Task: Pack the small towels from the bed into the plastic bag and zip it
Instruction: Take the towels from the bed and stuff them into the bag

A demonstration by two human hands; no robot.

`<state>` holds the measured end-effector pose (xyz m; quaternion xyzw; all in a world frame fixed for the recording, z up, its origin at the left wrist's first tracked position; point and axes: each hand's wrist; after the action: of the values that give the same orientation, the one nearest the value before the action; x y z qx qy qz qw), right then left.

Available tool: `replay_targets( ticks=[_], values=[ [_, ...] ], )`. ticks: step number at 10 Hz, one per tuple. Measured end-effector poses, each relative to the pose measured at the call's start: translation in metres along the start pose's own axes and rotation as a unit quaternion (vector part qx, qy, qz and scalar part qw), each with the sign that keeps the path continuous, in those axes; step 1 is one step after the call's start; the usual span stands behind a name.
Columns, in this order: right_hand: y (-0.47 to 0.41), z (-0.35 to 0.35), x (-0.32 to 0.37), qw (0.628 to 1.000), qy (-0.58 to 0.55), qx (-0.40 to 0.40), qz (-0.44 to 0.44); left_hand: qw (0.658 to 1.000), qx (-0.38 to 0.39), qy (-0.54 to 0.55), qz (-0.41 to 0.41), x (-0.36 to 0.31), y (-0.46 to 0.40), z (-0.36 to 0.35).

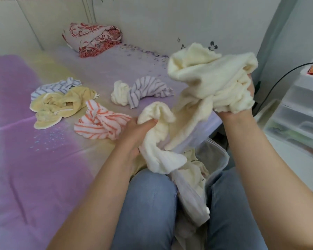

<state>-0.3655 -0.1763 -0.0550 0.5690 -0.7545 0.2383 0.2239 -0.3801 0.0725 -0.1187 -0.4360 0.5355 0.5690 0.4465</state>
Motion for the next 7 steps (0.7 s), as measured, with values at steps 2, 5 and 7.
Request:
replay_targets(
  ticks=[2, 5, 7],
  values=[
    [0.051, 0.044, -0.011, 0.973, 0.171, -0.145, -0.057, 0.952, 0.160, -0.256, 0.059, 0.020, 0.011, -0.043],
    [0.056, 0.089, -0.074, 0.597, 0.750, 0.185, -0.217, 0.897, 0.125, -0.424, -0.009, 0.051, -0.001, -0.040],
    [0.062, 0.055, -0.093, 0.192, 0.838, 0.371, -0.352, 0.938, 0.074, -0.338, -0.021, 0.053, 0.007, -0.037]
  ],
)
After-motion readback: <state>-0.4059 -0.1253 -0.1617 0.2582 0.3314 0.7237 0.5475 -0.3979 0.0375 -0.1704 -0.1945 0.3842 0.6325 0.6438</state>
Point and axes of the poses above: each hand's wrist, its own y-axis away from the middle knuckle, its own z-axis out of the back of the hand, x = y × z, and after that the axes turned 1 degree about x, right-handed
